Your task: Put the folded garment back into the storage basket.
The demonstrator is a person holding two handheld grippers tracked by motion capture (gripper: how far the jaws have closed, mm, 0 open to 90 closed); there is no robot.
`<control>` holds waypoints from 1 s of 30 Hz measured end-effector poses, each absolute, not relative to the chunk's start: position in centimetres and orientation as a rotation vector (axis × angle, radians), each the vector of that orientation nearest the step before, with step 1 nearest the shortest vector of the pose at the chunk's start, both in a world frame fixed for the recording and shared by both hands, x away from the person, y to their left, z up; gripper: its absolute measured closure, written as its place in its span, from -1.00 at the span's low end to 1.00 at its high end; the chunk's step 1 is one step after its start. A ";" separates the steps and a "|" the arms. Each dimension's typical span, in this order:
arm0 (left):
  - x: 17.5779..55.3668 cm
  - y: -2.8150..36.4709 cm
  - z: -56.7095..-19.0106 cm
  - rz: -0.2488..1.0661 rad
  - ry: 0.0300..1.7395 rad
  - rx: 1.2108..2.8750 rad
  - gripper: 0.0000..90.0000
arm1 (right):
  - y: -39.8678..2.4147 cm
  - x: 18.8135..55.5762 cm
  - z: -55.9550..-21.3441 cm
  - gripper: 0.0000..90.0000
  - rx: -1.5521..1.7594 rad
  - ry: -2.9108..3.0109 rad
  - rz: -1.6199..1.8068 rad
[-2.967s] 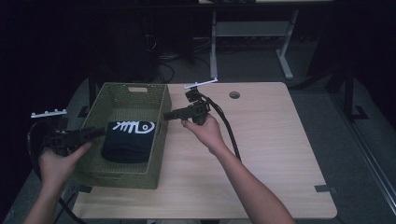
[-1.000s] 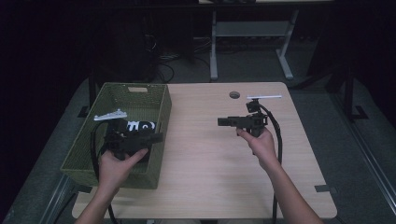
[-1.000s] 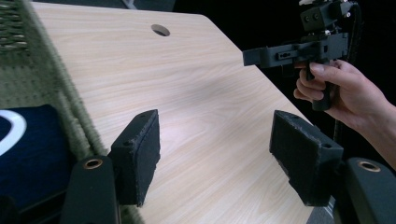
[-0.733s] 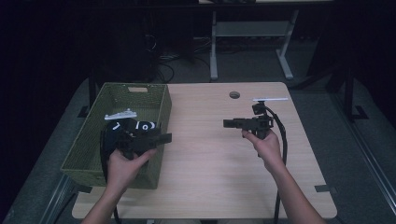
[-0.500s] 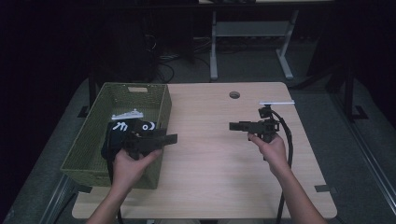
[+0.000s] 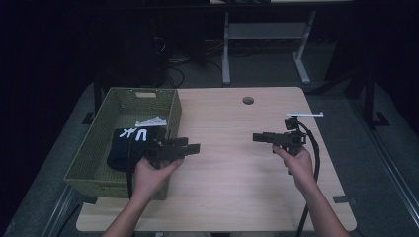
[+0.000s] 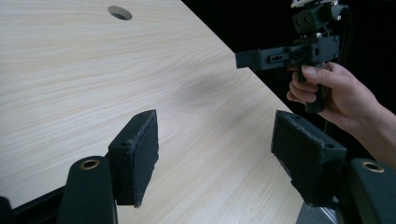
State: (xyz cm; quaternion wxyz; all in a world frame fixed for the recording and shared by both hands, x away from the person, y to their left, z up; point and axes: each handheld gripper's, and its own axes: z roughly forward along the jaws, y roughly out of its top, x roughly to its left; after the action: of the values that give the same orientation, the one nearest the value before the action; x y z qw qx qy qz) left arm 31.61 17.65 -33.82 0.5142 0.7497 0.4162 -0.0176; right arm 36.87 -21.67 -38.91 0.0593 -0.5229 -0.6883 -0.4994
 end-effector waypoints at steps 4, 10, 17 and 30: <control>31.8 16.7 -34.1 -0.051 0.991 1.805 -0.30 | -22.7 36.5 -39.4 -0.28 -1.604 -2.069 -1.515; 32.2 15.8 -34.6 -0.063 0.995 1.804 -0.31 | -24.2 35.9 -40.0 -0.29 -1.637 -2.053 -1.508; 32.4 15.0 -35.3 -0.066 0.997 1.805 -0.33 | -25.8 35.2 -41.0 -0.29 -1.671 -2.025 -1.509; 32.7 13.8 -36.9 -0.088 1.008 1.806 -0.35 | -27.7 33.9 -42.2 -0.30 -1.712 -2.011 -1.489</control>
State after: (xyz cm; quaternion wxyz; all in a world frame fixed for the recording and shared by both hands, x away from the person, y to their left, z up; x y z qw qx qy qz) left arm 32.70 13.84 -36.91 0.5103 0.7502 0.4189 -0.0366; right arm 33.93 -27.70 -42.23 0.0550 -0.5639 -0.6622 -0.4904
